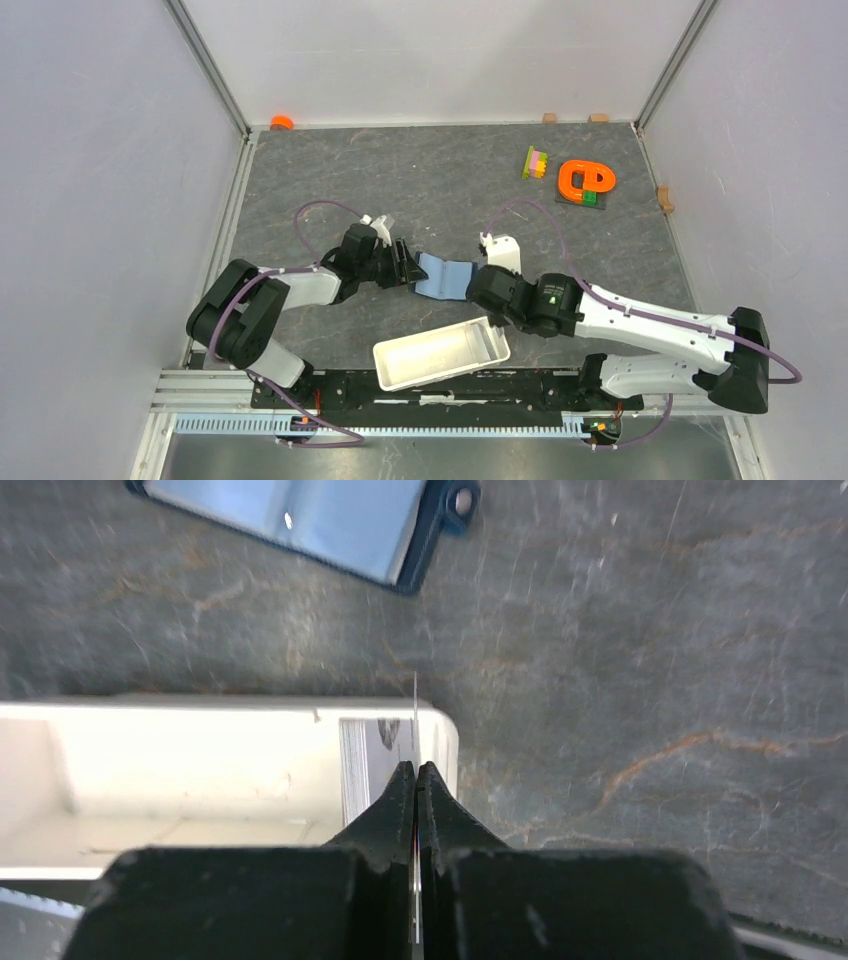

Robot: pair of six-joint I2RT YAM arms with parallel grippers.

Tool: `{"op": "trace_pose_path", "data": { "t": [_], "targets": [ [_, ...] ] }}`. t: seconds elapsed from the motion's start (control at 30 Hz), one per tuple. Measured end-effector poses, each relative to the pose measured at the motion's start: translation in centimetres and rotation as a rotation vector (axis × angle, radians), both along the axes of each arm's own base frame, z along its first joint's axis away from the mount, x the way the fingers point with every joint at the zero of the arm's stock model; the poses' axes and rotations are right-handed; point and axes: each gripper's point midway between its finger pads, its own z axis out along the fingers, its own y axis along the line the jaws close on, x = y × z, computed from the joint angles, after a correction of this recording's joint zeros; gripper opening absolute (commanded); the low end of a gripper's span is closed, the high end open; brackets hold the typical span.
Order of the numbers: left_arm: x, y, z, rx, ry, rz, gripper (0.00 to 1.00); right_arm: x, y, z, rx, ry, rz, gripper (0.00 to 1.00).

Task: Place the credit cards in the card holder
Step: Pick up the credit card from the storage box.

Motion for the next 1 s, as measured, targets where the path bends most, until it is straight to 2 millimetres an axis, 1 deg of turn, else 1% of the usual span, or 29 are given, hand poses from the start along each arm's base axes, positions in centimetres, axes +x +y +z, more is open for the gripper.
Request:
{"op": "trace_pose_path", "data": {
  "t": [0.13,0.23,0.3,0.37,0.47,0.5,0.63,0.73,0.8,1.0],
  "targets": [
    [0.7,0.0,-0.1,0.005,-0.001,0.005,0.48,2.5,0.9,2.4,0.053,-0.069,-0.002,0.0],
    [1.0,0.0,-0.3,0.006,0.0,0.002,0.36,5.1,2.2,4.3,0.12,-0.131,0.008,0.0],
    [1.0,0.1,-0.4,0.007,0.004,-0.002,0.27,6.7,3.1,4.8,0.154,-0.159,0.015,0.0],
    [1.1,0.2,-0.8,0.013,0.008,-0.003,0.18,8.6,3.8,4.7,0.189,-0.178,0.014,0.0],
    [1.1,0.3,-1.3,0.016,0.019,-0.006,0.04,10.9,4.4,3.5,0.253,-0.185,0.013,0.0],
    [1.2,0.3,-1.5,0.015,0.02,-0.004,0.02,11.6,4.5,2.8,0.28,-0.181,0.013,0.0],
    [1.6,0.1,-1.5,-0.002,0.011,-0.01,0.02,12.9,4.4,-0.6,0.345,-0.133,0.016,0.0],
    [2.0,0.0,-1.4,-0.017,-0.014,-0.006,0.02,13.2,5.2,-2.5,0.409,-0.087,0.036,0.0],
    [2.1,0.1,-1.4,-0.024,-0.025,-0.002,0.02,13.4,5.9,-3.0,0.443,-0.069,0.051,0.0],
    [2.2,0.2,-1.5,-0.048,-0.05,0.01,0.02,13.7,7.9,-3.5,0.531,-0.036,0.077,0.0]
  ]
}}
